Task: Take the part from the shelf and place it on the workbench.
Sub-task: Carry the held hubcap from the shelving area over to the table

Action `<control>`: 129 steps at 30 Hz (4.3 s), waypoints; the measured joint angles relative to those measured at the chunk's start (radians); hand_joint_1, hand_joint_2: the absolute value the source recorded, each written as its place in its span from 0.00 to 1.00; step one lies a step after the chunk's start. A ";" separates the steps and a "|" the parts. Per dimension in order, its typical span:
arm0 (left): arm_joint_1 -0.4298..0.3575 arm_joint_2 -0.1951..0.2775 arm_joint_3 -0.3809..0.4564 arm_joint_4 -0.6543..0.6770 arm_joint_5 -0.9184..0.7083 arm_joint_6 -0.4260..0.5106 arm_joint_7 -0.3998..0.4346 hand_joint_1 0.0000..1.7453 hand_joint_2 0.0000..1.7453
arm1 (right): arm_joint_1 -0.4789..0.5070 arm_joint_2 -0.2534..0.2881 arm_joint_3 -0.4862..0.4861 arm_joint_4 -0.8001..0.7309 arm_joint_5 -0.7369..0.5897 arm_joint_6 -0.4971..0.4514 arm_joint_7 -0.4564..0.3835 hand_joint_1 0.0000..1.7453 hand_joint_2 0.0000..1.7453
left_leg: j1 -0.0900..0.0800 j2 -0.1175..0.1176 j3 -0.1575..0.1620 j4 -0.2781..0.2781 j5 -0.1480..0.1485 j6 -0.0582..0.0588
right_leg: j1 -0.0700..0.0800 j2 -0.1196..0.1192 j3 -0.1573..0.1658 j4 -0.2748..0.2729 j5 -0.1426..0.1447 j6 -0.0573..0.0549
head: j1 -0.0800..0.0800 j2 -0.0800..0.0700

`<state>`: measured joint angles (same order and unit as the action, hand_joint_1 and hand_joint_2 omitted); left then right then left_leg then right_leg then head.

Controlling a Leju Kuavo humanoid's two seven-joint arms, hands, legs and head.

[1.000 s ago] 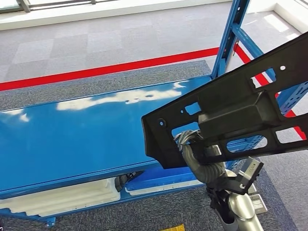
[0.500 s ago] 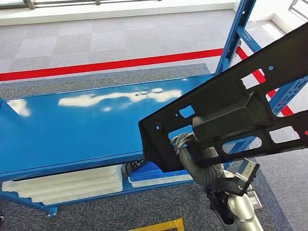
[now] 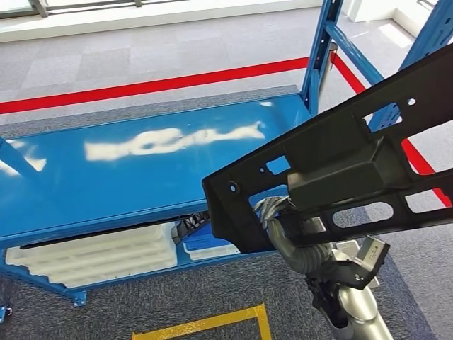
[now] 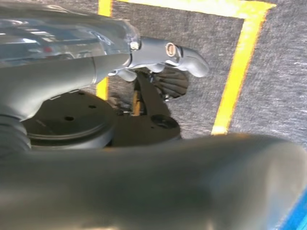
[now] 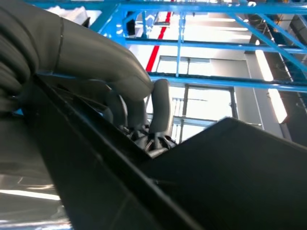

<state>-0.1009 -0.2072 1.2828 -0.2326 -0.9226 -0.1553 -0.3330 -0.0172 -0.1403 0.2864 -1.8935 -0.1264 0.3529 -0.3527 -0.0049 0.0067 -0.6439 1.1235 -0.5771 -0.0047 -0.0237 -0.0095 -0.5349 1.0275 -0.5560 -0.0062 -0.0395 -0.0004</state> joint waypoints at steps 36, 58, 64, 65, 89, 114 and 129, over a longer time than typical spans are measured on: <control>-0.002 0.001 -0.001 0.000 -0.010 0.031 0.025 0.00 1.00 | -0.014 -0.043 0.038 0.000 0.105 0.037 -0.093 1.00 1.00 | 0.019 -0.008 0.002 0.113 -0.048 -0.019 | -0.005 -0.060 -0.016 -0.002 0.011 0.014 | -0.001 0.000; 0.000 0.023 -0.001 0.000 -0.007 0.059 0.035 0.00 1.00 | -0.062 -0.050 0.069 0.003 0.130 0.048 -0.124 1.00 1.00 | 0.004 -0.126 0.056 -0.086 0.059 0.024 | -0.005 0.067 -0.021 0.010 0.006 0.027 | 0.002 0.000; -0.008 0.032 0.002 0.000 0.020 0.059 0.022 0.00 1.00 | -0.079 -0.050 0.078 0.003 0.125 0.051 -0.135 1.00 1.00 | 0.012 -0.019 -0.074 0.173 -0.061 -0.009 | -0.009 -0.025 -0.016 0.006 0.001 0.010 | -0.001 0.000; -0.007 0.033 0.003 0.000 0.024 0.060 0.023 0.00 1.00 | -0.079 -0.050 0.079 0.003 0.123 0.051 -0.138 1.00 1.00 | 0.015 -0.016 -0.082 0.189 -0.055 -0.013 | -0.010 -0.040 -0.014 0.006 -0.001 0.010 | -0.001 0.000; 0.004 0.079 0.021 -0.001 0.027 0.102 0.077 0.00 1.00 | -0.081 -0.051 0.066 0.026 0.115 0.041 -0.188 1.00 1.00 | 0.003 -0.136 0.036 -0.079 0.070 0.020 | -0.002 0.070 -0.029 0.014 0.008 0.019 | 0.002 0.000; 0.008 0.061 0.029 -0.001 0.008 0.102 0.131 0.00 1.00 | -0.039 -0.042 0.067 0.008 0.120 0.042 -0.153 1.00 1.00 | 0.000 -0.086 0.053 -0.089 0.072 0.044 | -0.004 0.042 -0.075 0.133 -0.030 0.040 | 0.001 0.000; 0.026 0.053 0.029 -0.001 -0.009 0.146 0.232 0.00 1.00 | -0.016 -0.034 0.058 -0.008 0.125 0.036 -0.158 1.00 1.00 | 0.010 0.009 -0.044 0.066 0.047 0.000 | -0.004 -0.064 0.013 0.017 -0.028 0.007 | -0.003 0.000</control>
<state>-0.0750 -0.1540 1.3118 -0.2337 -0.9315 -0.0088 -0.1007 -0.0332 -0.1747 0.3441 -1.9013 -0.0010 0.3891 -0.5112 0.0055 0.0160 -0.6877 1.1893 -0.5300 -0.0048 -0.0275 -0.0738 -0.5217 1.0441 -0.5839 0.0009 -0.0423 -0.0004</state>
